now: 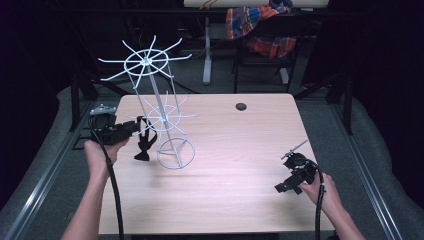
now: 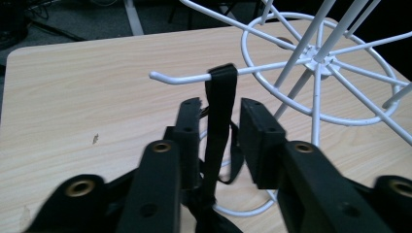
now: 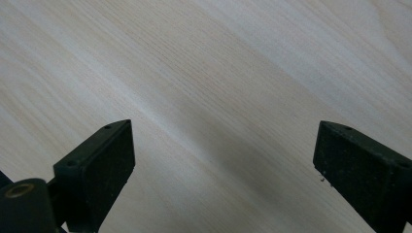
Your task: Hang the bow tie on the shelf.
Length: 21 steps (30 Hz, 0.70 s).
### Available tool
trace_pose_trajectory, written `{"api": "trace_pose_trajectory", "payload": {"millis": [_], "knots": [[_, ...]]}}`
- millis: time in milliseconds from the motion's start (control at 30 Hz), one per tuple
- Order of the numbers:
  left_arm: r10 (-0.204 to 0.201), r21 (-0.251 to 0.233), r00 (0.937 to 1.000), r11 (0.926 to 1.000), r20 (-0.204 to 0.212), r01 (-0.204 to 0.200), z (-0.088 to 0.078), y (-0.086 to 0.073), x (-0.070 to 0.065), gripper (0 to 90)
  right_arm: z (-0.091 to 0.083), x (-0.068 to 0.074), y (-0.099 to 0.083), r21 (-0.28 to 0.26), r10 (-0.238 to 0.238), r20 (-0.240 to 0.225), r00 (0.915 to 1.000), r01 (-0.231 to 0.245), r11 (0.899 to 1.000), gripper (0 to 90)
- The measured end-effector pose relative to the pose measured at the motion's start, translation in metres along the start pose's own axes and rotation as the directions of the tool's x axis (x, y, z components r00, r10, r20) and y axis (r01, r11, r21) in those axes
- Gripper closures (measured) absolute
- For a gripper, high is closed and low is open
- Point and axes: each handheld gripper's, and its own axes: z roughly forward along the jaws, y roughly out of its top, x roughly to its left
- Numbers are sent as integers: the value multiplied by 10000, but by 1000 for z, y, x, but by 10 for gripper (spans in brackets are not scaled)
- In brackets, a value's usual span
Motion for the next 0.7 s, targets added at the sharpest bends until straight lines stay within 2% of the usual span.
{"api": "trace_pose_trajectory", "payload": {"millis": [267, 400, 433, 700], "knots": [[-54, -17, 9997, 10000, -243, 54, -9, -5, 7, 522, 0, 1, 0, 46, 50, -38, 10000, -50, 10000, 76], [98, 64, 9986, 9999, -518, -94, -13, -8, 8, 418, 0, 0, 0, 99, 9, -67, 10000, -8, 10000, 76], [196, 199, 9971, 9996, -736, -182, -16, -10, 8, 397, 0, 1, 0, 73, 36, -19, 10000, -36, 10000, 76], [126, 187, 9943, 9998, -1056, -107, -30, -22, 11, 247, 0, 1, 0, 58, -9, 4, 10000, 9, 10000, 76]]}}
